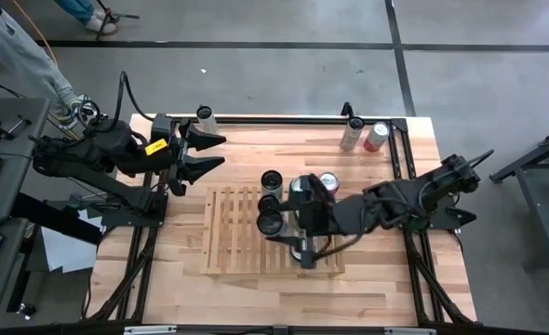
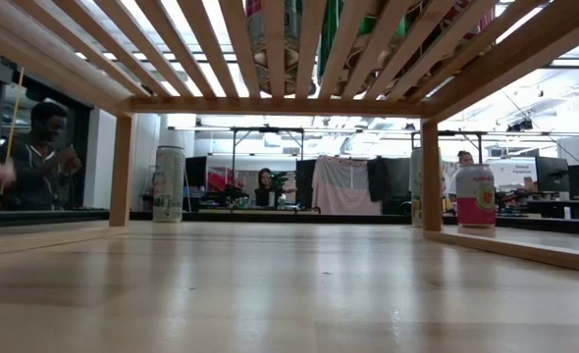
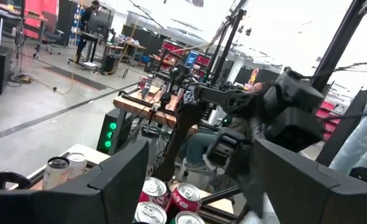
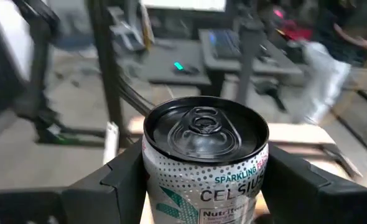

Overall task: Place canned beverage on shelf
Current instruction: Put the white-pink soda can on the shelf aligned with the other white-pink soda cans

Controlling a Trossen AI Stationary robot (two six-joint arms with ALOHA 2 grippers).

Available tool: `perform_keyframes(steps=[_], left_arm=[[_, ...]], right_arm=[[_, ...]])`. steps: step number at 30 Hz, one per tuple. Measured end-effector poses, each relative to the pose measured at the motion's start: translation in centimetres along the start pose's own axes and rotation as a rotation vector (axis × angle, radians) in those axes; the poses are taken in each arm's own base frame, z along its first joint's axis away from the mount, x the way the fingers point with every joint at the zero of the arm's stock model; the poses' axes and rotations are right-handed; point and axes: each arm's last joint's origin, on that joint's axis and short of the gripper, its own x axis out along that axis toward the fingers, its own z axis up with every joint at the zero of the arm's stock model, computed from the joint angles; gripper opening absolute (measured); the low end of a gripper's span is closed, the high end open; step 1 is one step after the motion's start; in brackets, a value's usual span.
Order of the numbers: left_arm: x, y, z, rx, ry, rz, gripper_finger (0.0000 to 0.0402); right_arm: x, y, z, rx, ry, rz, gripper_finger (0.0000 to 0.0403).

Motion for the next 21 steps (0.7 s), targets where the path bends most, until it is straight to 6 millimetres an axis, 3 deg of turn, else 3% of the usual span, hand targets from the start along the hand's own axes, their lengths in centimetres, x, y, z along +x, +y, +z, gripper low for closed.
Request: perform_keyframes(steps=[10,14,17,21], left_arm=[[0.0,0.0,0.0,-0.002,0.0,0.0,0.0278],[0.0,0.0,0.0,-0.001,0.0,0.0,0.0278],[0.0,0.0,0.0,-0.002,0.0,0.0,0.0278],[0.0,0.0,0.1,-0.004,-0.007,-0.002,0.0278]], right_arm=[[3.1,-0.7,-0.3,0.041,-0.061,0.129,0.024],[4.0,-0.1,-3.3,0.091,-0.084,0.151,0.024],[3.5,-0.4,-5.1,0.165,-0.185,0.162,0.024],[1.6,-1.0,-5.1,0.263,-0.305,0.182,0.024]])
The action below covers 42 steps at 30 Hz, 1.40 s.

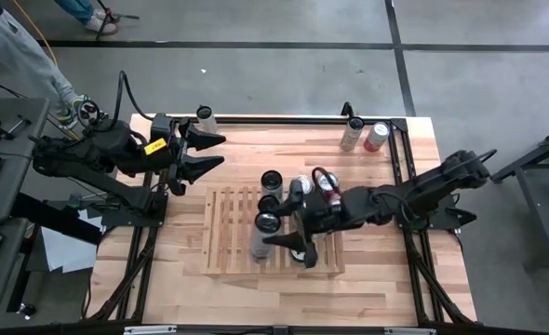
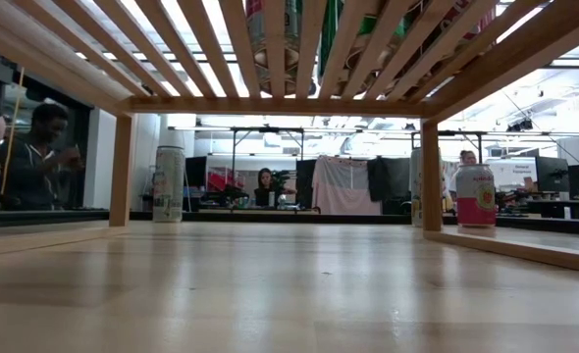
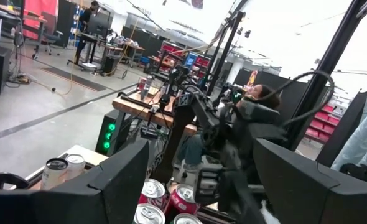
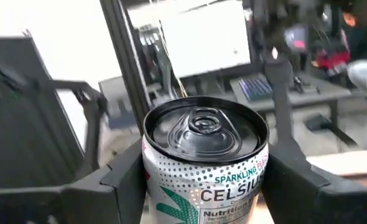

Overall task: Place canned beverage on shelf
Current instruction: Put the white-pink soda can on the shelf aligned with the other white-pink soda cans

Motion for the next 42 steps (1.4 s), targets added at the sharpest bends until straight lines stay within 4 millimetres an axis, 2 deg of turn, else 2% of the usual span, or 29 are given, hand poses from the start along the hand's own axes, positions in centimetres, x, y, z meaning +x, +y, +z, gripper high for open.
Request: perform_keyframes(steps=[4,8,13,16,28,42], left_arm=[[0.0,0.0,0.1,-0.004,-0.011,-0.004,0.0278],[0.0,0.0,0.2,-0.005,-0.016,0.001,0.0278],[0.0,0.0,0.2,-0.006,-0.023,0.005,0.0278],[0.0,0.0,0.2,-0.006,-0.022,0.004,0.0278],[0.0,0.0,0.2,-0.004,-0.019,0.006,0.0277],[0.0,0.0,0.1,0.015,-0.016,0.006,0.0277]], right_arm=[[-0.1,0.3,-1.3,-0.06,0.098,-0.012,0.024],[-0.4,0.4,-0.5,-0.08,0.124,-0.031,0.024],[-0.3,0.0,-1.5,-0.127,0.186,-0.062,0.024],[-0.4,0.1,-1.4,-0.134,0.188,-0.057,0.024],[1.5,-0.1,-4.6,-0.151,0.279,-0.064,0.0247],[1.5,-0.4,-5.2,-0.19,0.322,-0.116,0.027]])
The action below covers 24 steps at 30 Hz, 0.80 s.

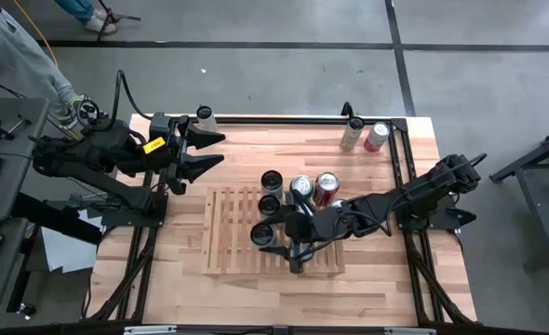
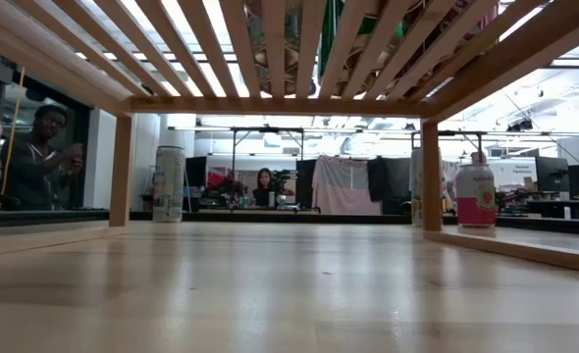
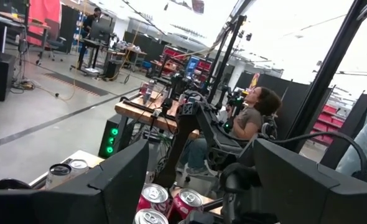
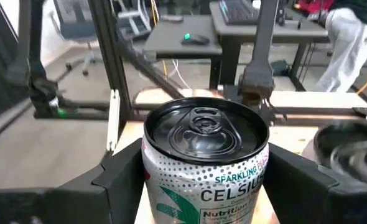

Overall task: Place canned beverage on shelf
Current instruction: Put the white-pink soda can on the shelf aligned with the other white-pink soda cans

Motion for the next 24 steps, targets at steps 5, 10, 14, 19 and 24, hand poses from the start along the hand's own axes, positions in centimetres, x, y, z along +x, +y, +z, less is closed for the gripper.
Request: perform_keyframes(steps=[5,10,14,19,24], left_arm=[[0.0,0.0,-0.1,0.008,0.014,0.004,0.0277],[0.0,0.1,-0.6,0.011,0.056,0.007,0.0277],[0.0,0.0,-0.9,-0.022,0.115,-0.073,0.0277],[0.1,-0.9,-2.8,-0.08,0.277,-0.121,0.0277],[0.7,-2.9,-5.7,-0.035,0.404,-0.081,0.0255]], right_arm=[[0.0,0.0,-0.2,0.004,0.017,-0.002,0.0271],[0.0,-0.1,-0.2,0.005,0.02,-0.004,0.0271],[0.0,-0.1,-0.2,0.008,0.022,-0.003,0.0271],[0.0,-0.1,-0.4,0.015,0.036,-0.003,0.0271],[0.0,-0.1,-0.4,0.014,0.04,-0.004,0.0271]])
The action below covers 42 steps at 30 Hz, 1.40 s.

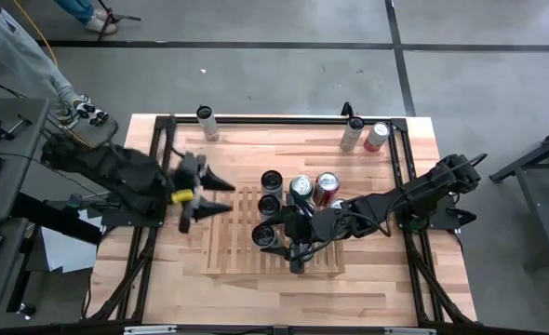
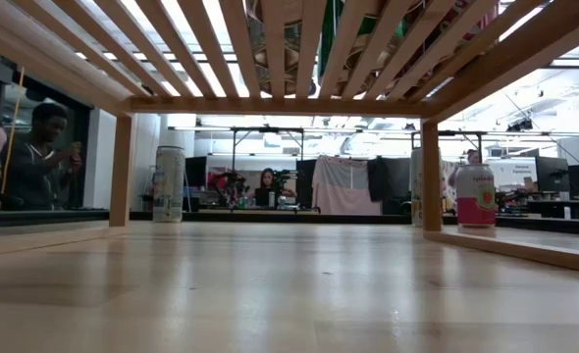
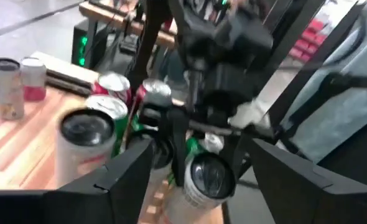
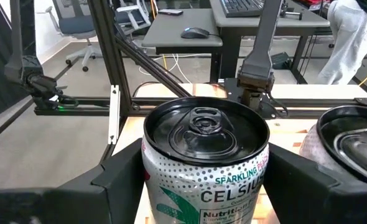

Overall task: Place canned beverage on shelf
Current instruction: Put the white-pink soda can on the shelf aligned with the other white-pink soda cans

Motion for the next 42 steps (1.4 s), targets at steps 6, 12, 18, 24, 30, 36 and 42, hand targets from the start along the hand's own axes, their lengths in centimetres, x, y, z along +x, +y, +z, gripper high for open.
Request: perform_keyframes(steps=[6,12,18,24,30,36,42], left_arm=[[3.2,-2.4,-2.9,0.072,0.064,0.081,0.0175],[5.4,-4.2,-4.2,0.11,0.052,0.043,0.002],[6.2,-4.1,-4.5,0.13,0.057,0.041,0.0003],[6.3,-4.0,-4.4,0.137,0.059,0.038,0.0001],[6.9,-4.1,-4.9,0.145,0.082,0.031,0.0],[8.3,-4.2,-6.0,0.165,0.123,0.049,0.0],[8.6,-4.2,-6.1,0.165,0.126,0.052,0.0]], right_arm=[[0.0,0.0,0.0,0.0,0.0,0.0,0.0272],[0.0,0.0,0.0,-0.001,0.001,-0.001,0.0272],[0.0,0.0,0.0,-0.001,0.001,-0.001,0.0272],[0.0,0.0,0.0,-0.001,0.001,-0.001,0.0272],[0.0,0.0,0.0,-0.001,0.001,-0.001,0.0272],[0.0,0.0,0.0,-0.001,0.001,-0.001,0.0272],[0.0,0.0,0.0,-0.001,0.001,-0.003,0.0272]])
